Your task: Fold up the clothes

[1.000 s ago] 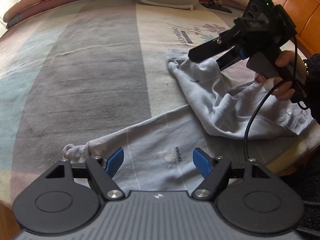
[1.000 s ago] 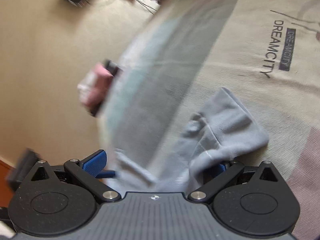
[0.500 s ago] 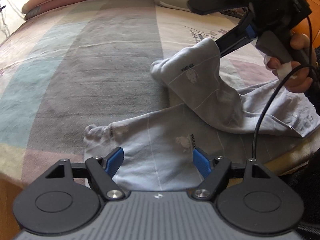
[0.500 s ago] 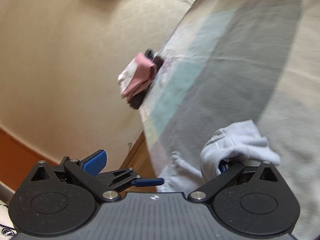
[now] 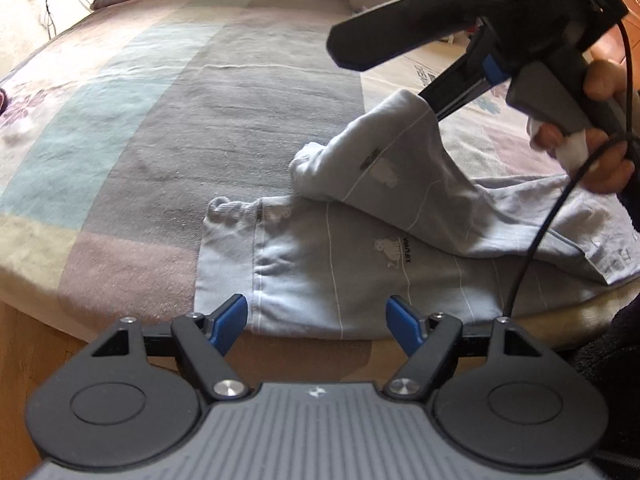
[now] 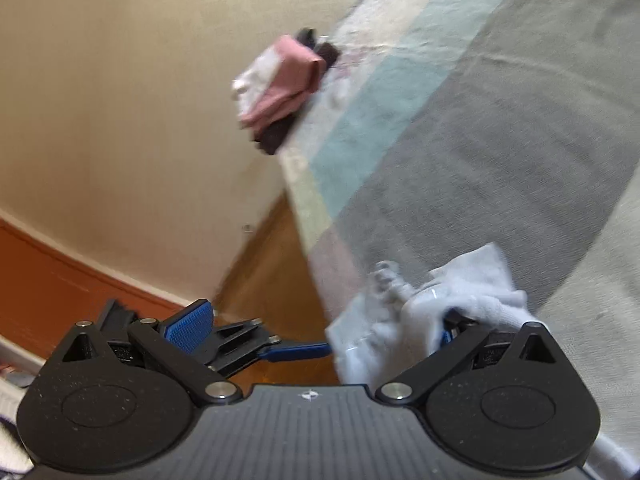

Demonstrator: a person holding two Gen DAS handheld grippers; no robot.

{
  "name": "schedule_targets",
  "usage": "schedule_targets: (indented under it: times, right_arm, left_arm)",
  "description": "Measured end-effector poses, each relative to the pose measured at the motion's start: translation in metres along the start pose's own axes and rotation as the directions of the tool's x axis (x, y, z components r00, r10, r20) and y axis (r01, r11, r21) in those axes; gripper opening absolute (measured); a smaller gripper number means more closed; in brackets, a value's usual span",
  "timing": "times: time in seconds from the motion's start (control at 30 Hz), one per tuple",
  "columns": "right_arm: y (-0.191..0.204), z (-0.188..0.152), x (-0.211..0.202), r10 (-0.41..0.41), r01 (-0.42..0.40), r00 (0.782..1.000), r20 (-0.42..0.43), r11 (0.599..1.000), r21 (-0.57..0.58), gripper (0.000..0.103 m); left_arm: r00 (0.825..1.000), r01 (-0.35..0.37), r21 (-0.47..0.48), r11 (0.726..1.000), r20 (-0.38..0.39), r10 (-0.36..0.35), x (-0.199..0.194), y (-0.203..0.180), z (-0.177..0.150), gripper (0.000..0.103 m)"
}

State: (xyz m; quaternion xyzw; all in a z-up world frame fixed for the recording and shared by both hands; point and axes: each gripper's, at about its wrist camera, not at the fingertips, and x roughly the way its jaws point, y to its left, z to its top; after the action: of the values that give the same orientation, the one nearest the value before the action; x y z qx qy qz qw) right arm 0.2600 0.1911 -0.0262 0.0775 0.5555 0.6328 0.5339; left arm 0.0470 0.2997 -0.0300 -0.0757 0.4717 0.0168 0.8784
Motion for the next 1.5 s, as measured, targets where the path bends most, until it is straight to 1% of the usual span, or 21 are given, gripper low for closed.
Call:
schedule_targets:
  times: [0.13, 0.23, 0.3, 0.37, 0.43, 0.5, 0.67, 0.77, 0.83, 1.0, 1.1, 1.2, 1.23, 1.37, 1.43, 1.5]
  right_arm:
    - [-0.009, 0.001, -0.012, -0.042, 0.042, 0.999, -0.025, 0.999, 0.003, 0.103]
    - [-0.02, 0.004, -0.022, -0.014, 0.015, 1.0, -0.015, 0.998, 0.056, 0.103]
    - [-0.02, 0.007, -0.025, 0.034, -0.034, 0.999, -0.007, 0.996, 0.086, 0.103]
    - [-0.014, 0.01, -0.022, 0.05, -0.048, 0.999, -0.015, 0.996, 0.079, 0.103]
    - [-0.006, 0.008, -0.009, 0.061, -0.057, 0.997, -0.047, 0.996, 0.071, 0.103]
    - [0.002, 0.007, 0.005, 0.071, -0.066, 0.994, -0.079, 0.996, 0.063, 0.103]
    - [0.004, -0.011, 0.048, 0.066, -0.055, 0.977, -0.205, 0.997, 0.06, 0.103]
    - [-0.007, -0.015, 0.039, 0.058, -0.041, 0.978, -0.2, 0.995, 0.088, 0.103]
    - [-0.016, -0.015, 0.024, 0.048, -0.029, 0.984, -0.171, 0.993, 0.115, 0.103]
    - [-0.035, -0.018, 0.002, 0.061, -0.035, 0.991, -0.121, 0.977, 0.209, 0.103]
    - [-0.031, -0.021, 0.014, 0.097, -0.064, 0.986, -0.137, 0.971, 0.23, 0.103]
    - [-0.021, -0.025, 0.04, 0.173, -0.124, 0.968, -0.18, 0.959, 0.255, 0.103]
    - [-0.019, -0.026, 0.048, 0.185, -0.132, 0.963, -0.198, 0.958, 0.255, 0.103]
    - [-0.017, -0.026, 0.053, 0.099, -0.052, 0.971, -0.216, 0.976, 0.213, 0.103]
    - [-0.019, -0.025, 0.036, 0.062, -0.025, 0.98, -0.19, 0.981, 0.193, 0.103]
    - [-0.024, -0.024, 0.009, 0.02, 0.007, 0.988, -0.151, 0.983, 0.182, 0.103]
  left_arm:
    - [1.0, 0.018, -0.031, 0.999, 0.024, -0.017, -0.003, 0.002, -0.003, 0.077]
    - [0.999, 0.042, -0.048, 0.998, 0.035, -0.04, -0.005, 0.003, -0.004, 0.077]
    - [0.997, 0.064, -0.059, 0.996, 0.048, -0.061, -0.01, 0.004, -0.004, 0.077]
    - [0.995, 0.087, -0.071, 0.994, 0.063, -0.083, -0.017, 0.004, -0.004, 0.077]
    - [0.991, 0.109, -0.081, 0.991, 0.081, -0.103, -0.024, 0.005, -0.005, 0.079]
    - [0.991, 0.106, -0.083, 0.991, 0.091, -0.098, -0.028, 0.005, -0.006, 0.082]
    - [0.993, 0.097, -0.097, 0.991, 0.075, -0.09, -0.024, 0.003, -0.01, 0.082]
    - [0.992, 0.106, -0.101, 0.989, 0.077, -0.098, -0.022, 0.003, -0.014, 0.082]
    - [0.99, 0.118, -0.104, 0.988, 0.084, -0.11, -0.022, 0.003, -0.014, 0.082]
    - [0.985, 0.15, -0.115, 0.982, 0.101, -0.139, -0.02, 0.005, -0.01, 0.082]
    - [0.985, 0.152, -0.115, 0.982, 0.1, -0.14, -0.022, 0.005, -0.009, 0.082]
    - [0.986, 0.147, -0.12, 0.982, 0.094, -0.136, -0.024, 0.005, -0.011, 0.082]
    - [0.986, 0.146, -0.123, 0.982, 0.092, -0.136, -0.025, 0.005, -0.012, 0.082]
    - [0.987, 0.146, -0.14, 0.979, 0.091, -0.134, -0.025, 0.005, -0.014, 0.082]
    - [0.986, 0.15, -0.149, 0.977, 0.094, -0.136, -0.024, 0.005, -0.014, 0.082]
    - [0.985, 0.157, -0.149, 0.976, 0.099, -0.144, -0.022, 0.003, -0.011, 0.082]
